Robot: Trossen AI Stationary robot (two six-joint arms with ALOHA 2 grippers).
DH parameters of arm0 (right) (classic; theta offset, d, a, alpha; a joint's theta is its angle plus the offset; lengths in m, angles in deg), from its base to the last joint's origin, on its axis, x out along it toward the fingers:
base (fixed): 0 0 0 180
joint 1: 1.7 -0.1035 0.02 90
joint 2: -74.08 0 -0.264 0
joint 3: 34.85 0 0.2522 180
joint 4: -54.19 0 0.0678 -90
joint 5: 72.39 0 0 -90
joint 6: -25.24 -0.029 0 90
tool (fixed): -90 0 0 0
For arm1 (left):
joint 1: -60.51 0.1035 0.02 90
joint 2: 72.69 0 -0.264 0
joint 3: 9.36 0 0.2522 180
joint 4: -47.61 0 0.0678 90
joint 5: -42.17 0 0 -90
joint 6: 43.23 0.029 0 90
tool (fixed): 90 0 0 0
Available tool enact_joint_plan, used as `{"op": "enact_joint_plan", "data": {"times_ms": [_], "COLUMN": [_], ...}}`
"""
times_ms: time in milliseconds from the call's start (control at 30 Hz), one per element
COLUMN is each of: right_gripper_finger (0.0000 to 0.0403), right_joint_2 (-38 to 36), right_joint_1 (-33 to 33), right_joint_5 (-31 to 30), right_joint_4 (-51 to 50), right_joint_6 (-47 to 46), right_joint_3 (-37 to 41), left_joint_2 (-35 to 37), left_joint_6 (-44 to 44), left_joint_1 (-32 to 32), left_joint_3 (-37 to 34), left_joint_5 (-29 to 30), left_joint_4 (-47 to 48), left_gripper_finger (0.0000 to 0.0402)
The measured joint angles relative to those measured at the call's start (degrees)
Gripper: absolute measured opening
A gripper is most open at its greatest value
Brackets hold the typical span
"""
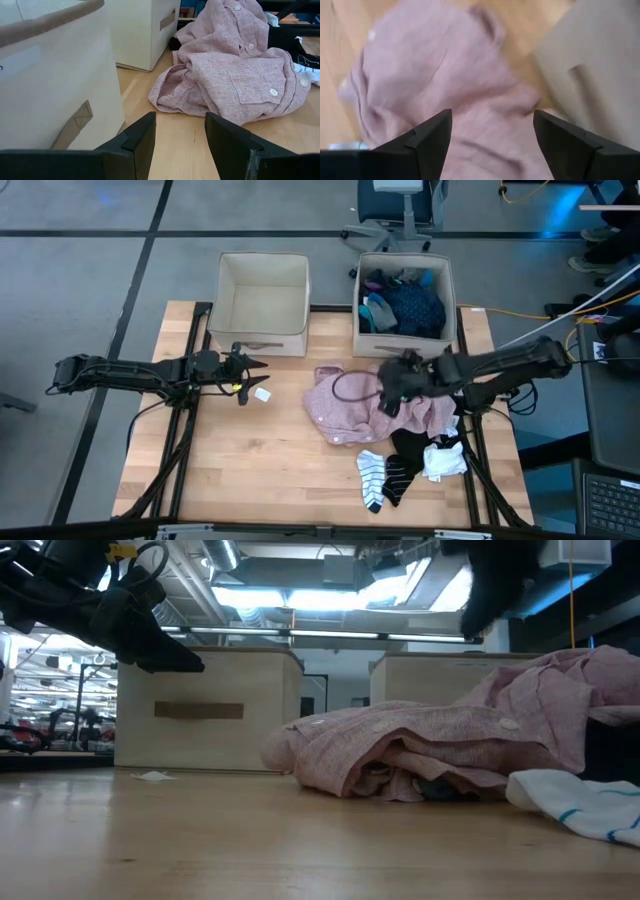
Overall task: Sort clothes
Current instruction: Put the pink shirt into the right laundry organizer
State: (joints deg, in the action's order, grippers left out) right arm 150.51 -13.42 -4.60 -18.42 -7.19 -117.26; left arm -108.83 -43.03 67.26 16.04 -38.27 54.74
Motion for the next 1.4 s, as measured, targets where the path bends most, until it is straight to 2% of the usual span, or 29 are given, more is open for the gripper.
{"op": "enact_joint_plan", "data": {"times_ms": [233, 467, 733, 1067, 1200, 1400], "right_gripper_finger": [0.0280, 0.0280, 0.0280, 0.0276, 0.0231, 0.0086], "right_joint_2": [0.0, 0.8, 6.1, 12.0, 14.0, 14.6], "right_joint_1": [-0.7, -0.6, -0.6, -0.6, -0.6, -0.6], "right_joint_5": [3.6, 3.3, 2.2, -0.7, 0.5, 1.4], "right_joint_4": [10.0, 20.9, 21.4, 13.4, 14.8, 15.9], "right_joint_6": [1.9, 10.8, 16.5, 18.0, 18.0, 16.7], "right_joint_3": [10.7, 16.9, 17.4, 17.4, 17.4, 16.6], "left_joint_2": [0.0, 0.0, 0.0, 0.0, 0.0, 0.0], "left_joint_6": [-0.2, -0.1, 0.2, 0.2, 0.2, 0.2], "left_joint_1": [0.0, 0.0, 0.0, 0.0, 0.0, 0.0], "left_joint_3": [0.0, 0.0, 0.0, 0.0, 0.0, 0.0], "left_joint_5": [0.0, 0.0, 0.0, 0.0, 0.0, 0.1], "left_joint_4": [-0.3, -0.3, -0.1, -0.1, -0.3, -0.5], "left_gripper_finger": [0.0162, 0.0162, 0.0162, 0.0162, 0.0162, 0.0162]}}
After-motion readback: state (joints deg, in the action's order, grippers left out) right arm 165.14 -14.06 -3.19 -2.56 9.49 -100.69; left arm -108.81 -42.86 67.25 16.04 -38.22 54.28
